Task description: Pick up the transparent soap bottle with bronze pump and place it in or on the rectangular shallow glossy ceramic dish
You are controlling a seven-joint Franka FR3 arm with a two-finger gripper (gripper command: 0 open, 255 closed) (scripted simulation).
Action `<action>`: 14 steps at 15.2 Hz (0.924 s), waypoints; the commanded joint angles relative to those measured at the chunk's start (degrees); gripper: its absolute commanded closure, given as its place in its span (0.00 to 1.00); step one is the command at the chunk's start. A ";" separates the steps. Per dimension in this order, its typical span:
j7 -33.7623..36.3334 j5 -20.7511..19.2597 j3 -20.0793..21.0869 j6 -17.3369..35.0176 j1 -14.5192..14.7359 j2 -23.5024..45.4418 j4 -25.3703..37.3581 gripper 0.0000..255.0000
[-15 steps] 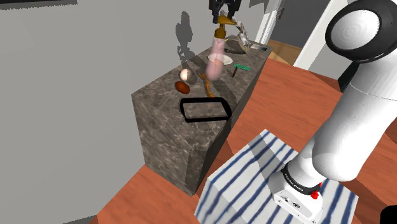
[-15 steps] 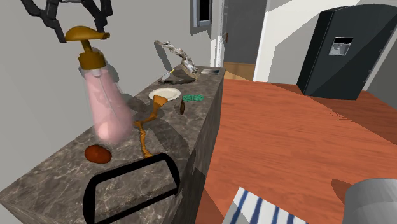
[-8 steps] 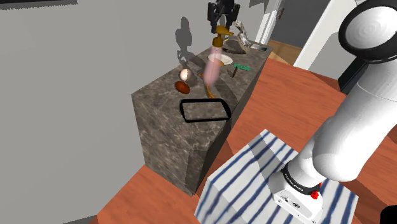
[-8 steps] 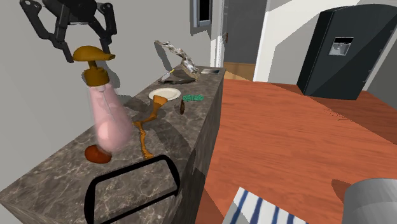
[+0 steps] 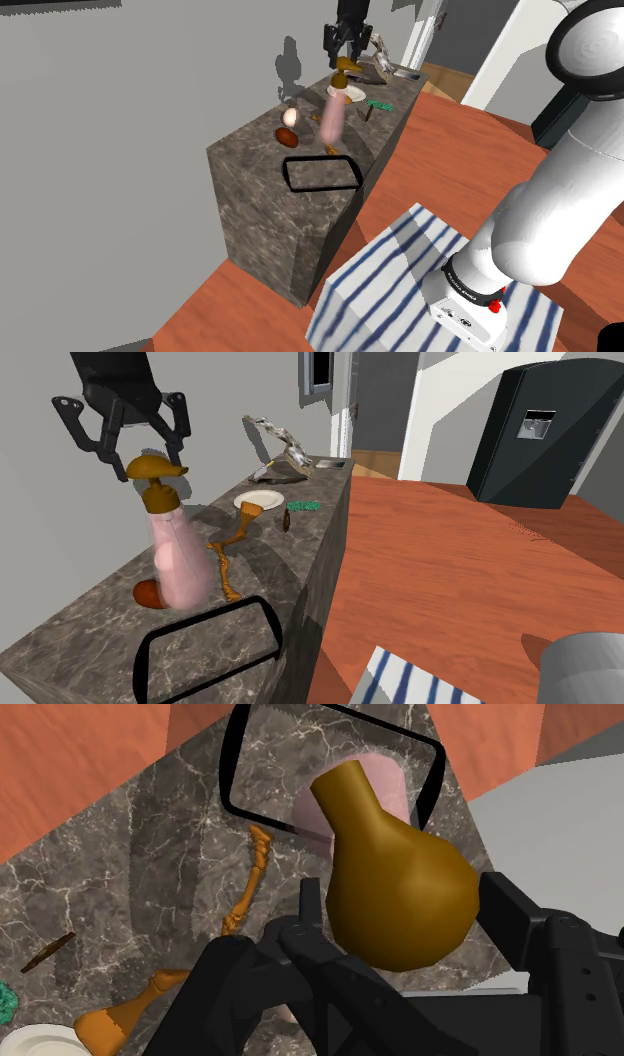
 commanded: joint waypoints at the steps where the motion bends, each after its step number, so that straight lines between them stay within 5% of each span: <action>1: 0.03 -0.07 0.03 1.84 0.04 -0.42 -2.18 1.00; 14: 0.06 -0.25 0.12 12.17 0.18 -1.49 -13.56 1.00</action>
